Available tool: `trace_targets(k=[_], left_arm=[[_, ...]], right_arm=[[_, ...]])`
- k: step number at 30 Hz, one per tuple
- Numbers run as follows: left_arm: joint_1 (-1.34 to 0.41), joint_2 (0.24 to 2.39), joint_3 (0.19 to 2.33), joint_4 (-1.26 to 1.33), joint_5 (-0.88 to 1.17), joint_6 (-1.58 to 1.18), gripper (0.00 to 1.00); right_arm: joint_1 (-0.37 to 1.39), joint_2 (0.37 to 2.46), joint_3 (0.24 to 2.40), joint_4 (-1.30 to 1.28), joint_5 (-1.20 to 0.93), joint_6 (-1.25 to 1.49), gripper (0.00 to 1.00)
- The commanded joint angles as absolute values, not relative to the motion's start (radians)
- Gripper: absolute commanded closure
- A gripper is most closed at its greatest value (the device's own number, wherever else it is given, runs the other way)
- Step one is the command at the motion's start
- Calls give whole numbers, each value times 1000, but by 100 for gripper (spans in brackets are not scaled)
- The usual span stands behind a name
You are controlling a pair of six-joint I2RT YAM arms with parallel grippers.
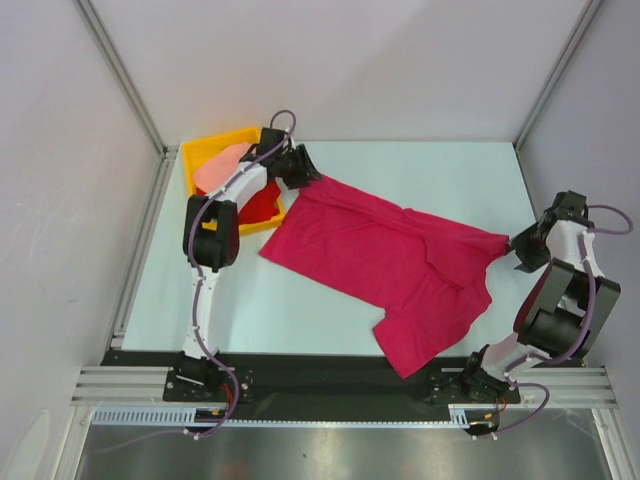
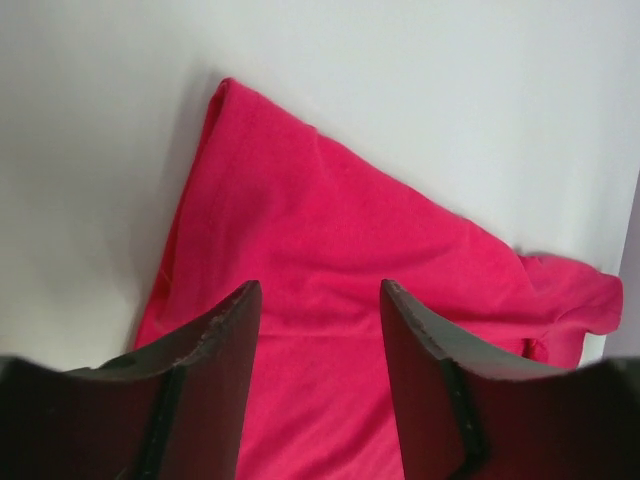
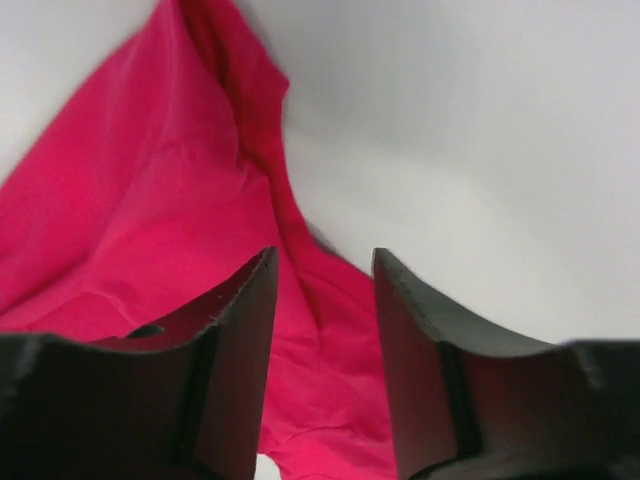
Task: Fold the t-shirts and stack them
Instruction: Fold the tshirt
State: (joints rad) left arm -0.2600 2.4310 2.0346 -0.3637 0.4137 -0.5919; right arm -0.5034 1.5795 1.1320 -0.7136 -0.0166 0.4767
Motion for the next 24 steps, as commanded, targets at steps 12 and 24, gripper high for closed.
trace_targets(k=[12,24], left_arm=[[-293,2327,2042,-544,255,-468,52],[-293,2388,2123,-630,124,-459,50]], right_arm=[[-387,1571,997,-566,-236,609,44],[-376,1391,810,-611,-356,630,43]])
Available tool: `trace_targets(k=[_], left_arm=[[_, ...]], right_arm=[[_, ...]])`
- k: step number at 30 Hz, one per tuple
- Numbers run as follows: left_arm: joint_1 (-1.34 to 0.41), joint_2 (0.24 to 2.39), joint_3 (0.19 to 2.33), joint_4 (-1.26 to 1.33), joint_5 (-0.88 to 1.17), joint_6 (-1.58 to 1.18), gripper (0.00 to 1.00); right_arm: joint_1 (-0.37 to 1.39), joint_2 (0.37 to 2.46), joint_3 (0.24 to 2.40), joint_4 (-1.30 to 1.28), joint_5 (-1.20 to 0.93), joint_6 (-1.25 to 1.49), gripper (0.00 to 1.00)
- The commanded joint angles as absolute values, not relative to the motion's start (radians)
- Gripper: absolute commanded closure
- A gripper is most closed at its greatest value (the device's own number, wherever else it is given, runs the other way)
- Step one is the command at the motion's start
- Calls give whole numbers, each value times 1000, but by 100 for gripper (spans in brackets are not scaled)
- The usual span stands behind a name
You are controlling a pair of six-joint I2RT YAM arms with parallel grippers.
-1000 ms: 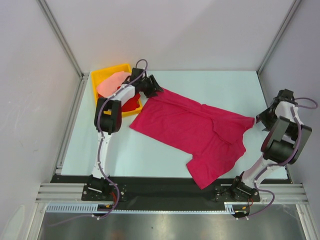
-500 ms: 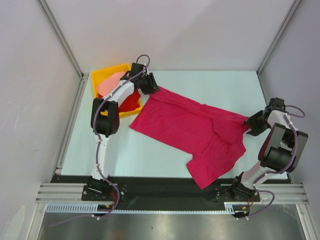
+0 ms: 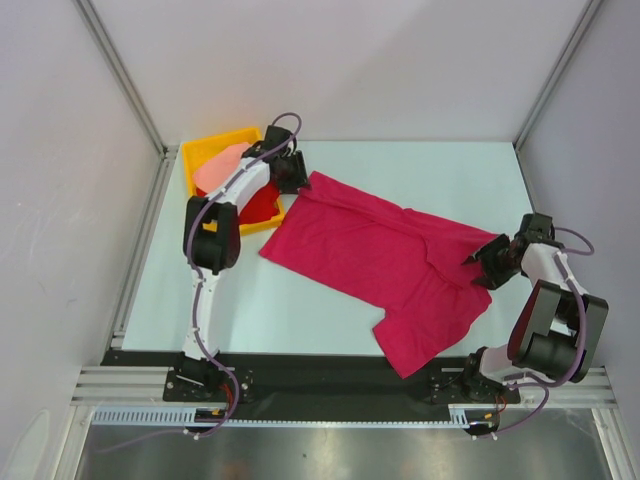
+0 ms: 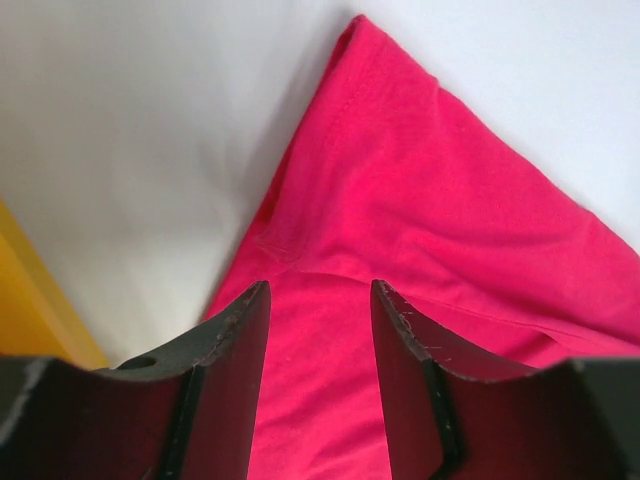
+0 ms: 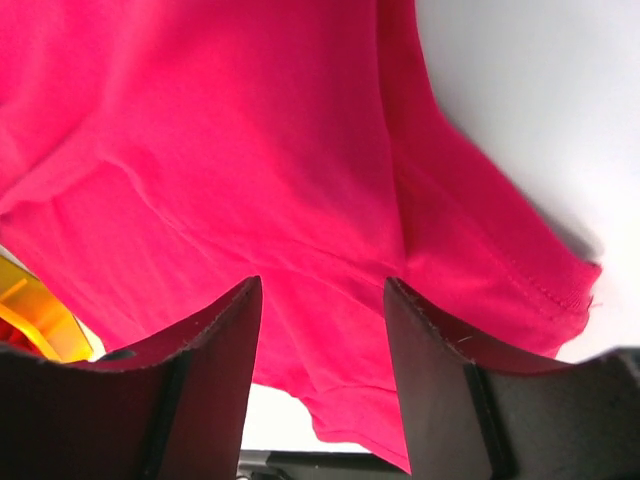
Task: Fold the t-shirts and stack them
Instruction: Fold the tshirt
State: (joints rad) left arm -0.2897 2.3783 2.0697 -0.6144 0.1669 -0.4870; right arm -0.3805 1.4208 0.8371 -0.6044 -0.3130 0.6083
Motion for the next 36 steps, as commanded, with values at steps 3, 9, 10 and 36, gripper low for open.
trace_targets(k=[3,9,10,36], left_arm=[[-293,2401,2126,-626,123,-445,51],[-296,2411,2135,-630,121,-431,54],[-298,2411,2135,-630,106,-430,54],[-313,2459,2192,-669,25,-400,50]], right_arm=[[-374,1391,796,-633,-353,621,45],[-379,1399,819,-681,-304,569,49],[-380,1404,812,-673,-302,569,49],[-379,1479,790,-610,-311,600,85]])
